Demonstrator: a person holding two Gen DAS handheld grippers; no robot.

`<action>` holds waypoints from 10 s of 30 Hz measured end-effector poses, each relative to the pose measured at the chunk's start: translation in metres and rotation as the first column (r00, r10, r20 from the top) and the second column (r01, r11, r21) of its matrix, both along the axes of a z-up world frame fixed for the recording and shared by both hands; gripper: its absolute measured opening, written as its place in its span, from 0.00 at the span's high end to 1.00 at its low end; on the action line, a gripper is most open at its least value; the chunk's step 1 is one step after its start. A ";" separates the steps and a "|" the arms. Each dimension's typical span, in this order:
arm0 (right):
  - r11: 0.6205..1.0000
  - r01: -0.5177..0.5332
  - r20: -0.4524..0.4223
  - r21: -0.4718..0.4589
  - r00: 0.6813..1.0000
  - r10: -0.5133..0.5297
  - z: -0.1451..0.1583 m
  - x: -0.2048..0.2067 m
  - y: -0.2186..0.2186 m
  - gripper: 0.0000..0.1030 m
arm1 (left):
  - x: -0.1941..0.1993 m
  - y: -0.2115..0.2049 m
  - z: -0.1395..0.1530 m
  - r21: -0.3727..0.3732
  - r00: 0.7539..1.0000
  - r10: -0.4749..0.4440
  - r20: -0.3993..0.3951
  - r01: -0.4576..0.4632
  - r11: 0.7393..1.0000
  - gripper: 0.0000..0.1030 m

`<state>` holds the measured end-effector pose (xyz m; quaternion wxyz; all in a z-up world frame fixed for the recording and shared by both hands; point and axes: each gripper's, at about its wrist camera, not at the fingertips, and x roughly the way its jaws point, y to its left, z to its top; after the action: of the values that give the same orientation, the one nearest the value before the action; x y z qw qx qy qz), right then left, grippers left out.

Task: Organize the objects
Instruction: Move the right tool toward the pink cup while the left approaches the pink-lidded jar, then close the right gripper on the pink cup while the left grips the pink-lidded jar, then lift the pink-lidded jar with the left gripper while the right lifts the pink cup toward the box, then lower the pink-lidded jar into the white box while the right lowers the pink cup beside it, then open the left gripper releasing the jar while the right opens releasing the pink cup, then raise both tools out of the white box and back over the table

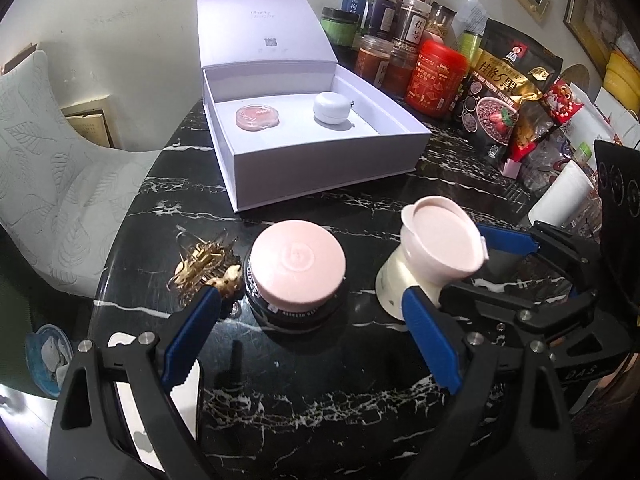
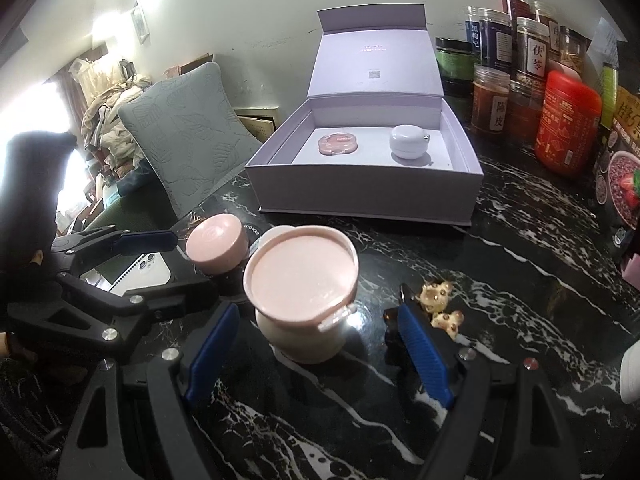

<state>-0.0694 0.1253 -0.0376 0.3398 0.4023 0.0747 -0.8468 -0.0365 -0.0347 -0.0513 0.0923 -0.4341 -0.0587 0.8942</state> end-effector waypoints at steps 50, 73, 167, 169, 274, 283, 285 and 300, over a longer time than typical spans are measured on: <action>0.997 -0.072 -0.053 -0.031 0.996 0.071 0.002 -0.009 0.005 0.42 | -0.014 0.012 -0.007 -0.049 0.996 -0.072 -0.060 0.069 0.996 0.51; 0.996 -0.087 -0.082 -0.035 0.993 0.084 0.013 0.004 0.015 0.42 | -0.004 0.018 0.015 -0.035 0.996 -0.066 -0.068 0.064 0.997 0.51; 0.997 0.004 -0.111 0.074 0.994 0.004 0.047 -0.220 -0.033 0.42 | -0.241 -0.003 0.045 -0.047 0.998 0.045 -0.043 -0.047 0.998 0.51; 0.997 0.005 -0.102 0.075 0.995 0.003 0.043 -0.227 -0.036 0.42 | -0.246 -0.005 0.043 -0.046 0.998 0.050 -0.036 -0.052 0.998 0.51; 0.998 -0.029 -0.078 0.064 0.996 0.034 0.047 -0.231 -0.045 0.31 | -0.238 -0.014 0.050 -0.161 0.994 0.100 0.044 -0.092 0.983 0.33; 0.999 0.004 -0.128 0.051 0.992 0.003 0.083 -0.207 -0.032 0.25 | -0.204 -0.012 0.083 -0.128 0.995 0.102 -0.008 -0.102 0.986 0.25; 0.999 0.009 -0.140 0.050 0.990 -0.002 0.091 -0.200 -0.029 0.24 | -0.197 -0.011 0.089 -0.128 0.994 0.104 -0.019 -0.106 0.986 0.24; 0.998 0.045 -0.207 0.045 0.978 -0.035 0.134 -0.149 -0.011 0.21 | -0.138 -0.007 0.133 -0.107 0.989 0.104 -0.100 -0.115 0.988 0.18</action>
<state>-0.2182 0.1145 0.0967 0.3031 0.3222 0.1225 -0.8884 -0.1748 -0.0413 0.0820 0.0209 -0.3921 -0.0276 0.9193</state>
